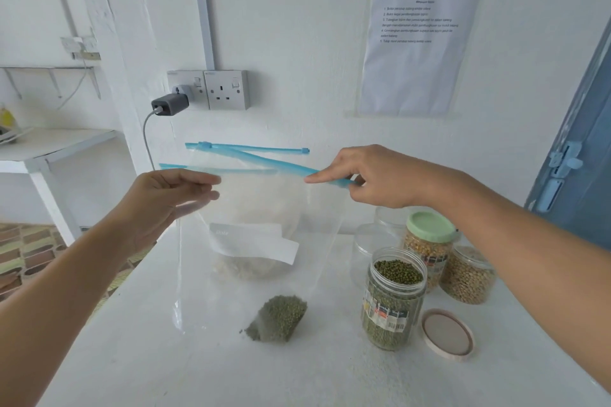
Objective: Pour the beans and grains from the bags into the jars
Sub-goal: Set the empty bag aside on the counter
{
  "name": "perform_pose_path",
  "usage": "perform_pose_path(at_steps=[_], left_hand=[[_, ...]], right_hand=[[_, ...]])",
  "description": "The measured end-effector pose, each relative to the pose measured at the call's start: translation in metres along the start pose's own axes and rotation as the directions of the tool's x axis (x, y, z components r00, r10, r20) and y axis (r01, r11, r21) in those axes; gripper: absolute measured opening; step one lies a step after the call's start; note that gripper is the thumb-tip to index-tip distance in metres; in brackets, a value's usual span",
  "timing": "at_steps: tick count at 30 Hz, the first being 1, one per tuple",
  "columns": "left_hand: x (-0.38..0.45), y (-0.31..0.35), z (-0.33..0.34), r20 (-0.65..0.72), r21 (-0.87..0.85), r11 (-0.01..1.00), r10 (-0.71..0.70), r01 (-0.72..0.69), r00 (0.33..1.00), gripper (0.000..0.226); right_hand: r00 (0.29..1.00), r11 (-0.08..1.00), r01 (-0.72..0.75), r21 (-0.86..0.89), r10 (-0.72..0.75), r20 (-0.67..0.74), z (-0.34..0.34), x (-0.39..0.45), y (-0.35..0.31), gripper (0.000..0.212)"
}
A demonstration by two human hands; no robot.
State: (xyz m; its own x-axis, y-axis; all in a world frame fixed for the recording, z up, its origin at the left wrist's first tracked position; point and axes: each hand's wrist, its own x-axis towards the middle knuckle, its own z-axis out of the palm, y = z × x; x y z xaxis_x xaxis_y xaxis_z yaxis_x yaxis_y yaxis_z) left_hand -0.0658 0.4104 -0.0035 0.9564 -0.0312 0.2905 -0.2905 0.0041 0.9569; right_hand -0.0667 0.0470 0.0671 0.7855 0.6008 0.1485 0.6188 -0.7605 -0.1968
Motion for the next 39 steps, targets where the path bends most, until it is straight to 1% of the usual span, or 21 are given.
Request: perform_pose_path(at_steps=[2, 3, 5, 6, 7, 9, 11, 13, 15, 17, 18, 19, 20, 22, 24, 25, 27, 30, 31, 35, 39], left_hand=[[-0.001, -0.004, -0.004, -0.007, 0.001, 1.000, -0.014, 0.014, 1.000, 0.017], [-0.002, -0.004, -0.005, 0.006, -0.001, 1.000, -0.022, 0.022, 1.000, 0.018], [-0.002, -0.006, -0.008, 0.041, 0.025, 0.999, -0.024, 0.023, 0.999, 0.051], [-0.002, -0.007, -0.010, 0.038, 0.034, 0.999, -0.022, 0.021, 0.999, 0.058], [-0.003, -0.007, -0.010, 0.038, 0.021, 0.999, -0.029, 0.028, 0.999, 0.050], [-0.004, -0.006, -0.010, 0.025, -0.034, 0.999, -0.029, 0.030, 0.999, 0.018], [-0.006, -0.010, -0.014, -0.012, -0.045, 0.998, -0.032, 0.031, 0.999, 0.023], [-0.008, -0.013, -0.017, -0.022, -0.075, 0.997, -0.039, 0.037, 0.999, 0.028], [-0.009, -0.016, -0.022, -0.038, -0.112, 0.993, -0.039, 0.035, 0.999, 0.029], [-0.010, -0.020, -0.027, -0.042, -0.140, 0.990, -0.042, 0.036, 0.998, 0.021], [-0.011, -0.022, -0.030, -0.025, -0.149, 0.988, -0.040, 0.036, 0.999, 0.015], [-0.012, -0.025, -0.033, 0.000, -0.149, 0.988, -0.034, 0.033, 0.999, 0.023], [-0.013, -0.027, -0.036, 0.038, -0.142, 0.989, -0.034, 0.039, 0.999, 0.037], [-0.018, -0.031, -0.043, 0.110, -0.115, 0.991, -0.061, 0.074, 0.992, 0.058], [-0.022, -0.036, -0.049, 0.177, -0.083, 0.990, -0.102, 0.118, 0.979, 0.071], [-0.025, -0.037, -0.051, 0.186, -0.064, 0.990, -0.115, 0.129, 0.976, 0.072], [-0.026, -0.036, -0.052, 0.155, -0.045, 0.991, -0.117, 0.126, 0.981, 0.062], [-0.020, -0.025, -0.048, 0.031, -0.097, 0.992, -0.078, 0.081, 0.996, 0.027], [-0.016, -0.022, -0.047, 0.007, -0.117, 0.991, -0.064, 0.065, 0.998, 0.023], [-0.002, -0.024, -0.050, -0.038, -0.092, 0.993, -0.071, 0.067, 0.997, 0.028], [0.000, -0.039, -0.052, -0.064, -0.057, 0.991, -0.125, 0.121, 0.990, 0.027]], right_hand=[[0.998, 0.998, 0.007, 0.059, -0.004, -0.057, 0.011, 0.002, 0.002, 0.064], [0.997, 0.996, 0.013, 0.089, -0.006, -0.074, 0.016, 0.002, 0.003, 0.058], [0.997, 0.991, 0.016, 0.133, -0.005, -0.080, 0.025, 0.004, 0.002, 0.049], [0.996, 0.988, 0.014, 0.151, -0.001, -0.086, 0.029, 0.004, 0.002, 0.045], [0.995, 0.985, 0.011, 0.171, 0.005, -0.098, 0.033, 0.005, 0.002, 0.042], [0.991, 0.974, 0.002, 0.227, 0.029, -0.133, 0.041, 0.005, 0.005, 0.038], [0.981, 0.946, -0.007, 0.323, 0.070, -0.183, 0.050, 0.006, 0.009, 0.036], [0.961, 0.867, 0.009, 0.498, 0.130, -0.243, 0.063, 0.004, 0.011, 0.036], [0.942, 0.732, 0.077, 0.677, 0.168, -0.289, 0.080, 0.002, 0.008, 0.037], [0.949, 0.578, 0.113, 0.808, 0.178, -0.260, 0.099, 0.001, 0.003, 0.040], [0.957, 0.538, 0.104, 0.837, 0.174, -0.231, 0.108, 0.001, 0.000, 0.040], [0.963, 0.526, 0.090, 0.846, 0.170, -0.208, 0.115, 0.003, -0.002, 0.040], [0.967, 0.524, 0.073, 0.849, 0.173, -0.189, 0.120, 0.005, -0.003, 0.038], [0.961, 0.501, 0.048, 0.864, 0.214, -0.178, 0.127, 0.010, -0.007, 0.035], [0.939, 0.473, 0.037, 0.880, 0.284, -0.192, 0.128, 0.014, -0.009, 0.034], [0.929, 0.465, 0.034, 0.884, 0.312, -0.200, 0.129, 0.016, -0.010, 0.033], [0.910, 0.457, 0.040, 0.889, 0.351, -0.221, 0.127, 0.021, -0.012, 0.031], [0.885, 0.451, 0.075, 0.889, 0.381, -0.268, 0.121, 0.033, -0.015, 0.031], [0.879, 0.438, 0.086, 0.895, 0.390, -0.275, 0.118, 0.037, -0.016, 0.031], [0.860, 0.432, 0.083, 0.898, 0.425, -0.283, 0.114, 0.053, -0.015, 0.030], [0.874, 0.430, 0.024, 0.903, 0.429, -0.228, 0.128, 0.059, -0.013, 0.030]])
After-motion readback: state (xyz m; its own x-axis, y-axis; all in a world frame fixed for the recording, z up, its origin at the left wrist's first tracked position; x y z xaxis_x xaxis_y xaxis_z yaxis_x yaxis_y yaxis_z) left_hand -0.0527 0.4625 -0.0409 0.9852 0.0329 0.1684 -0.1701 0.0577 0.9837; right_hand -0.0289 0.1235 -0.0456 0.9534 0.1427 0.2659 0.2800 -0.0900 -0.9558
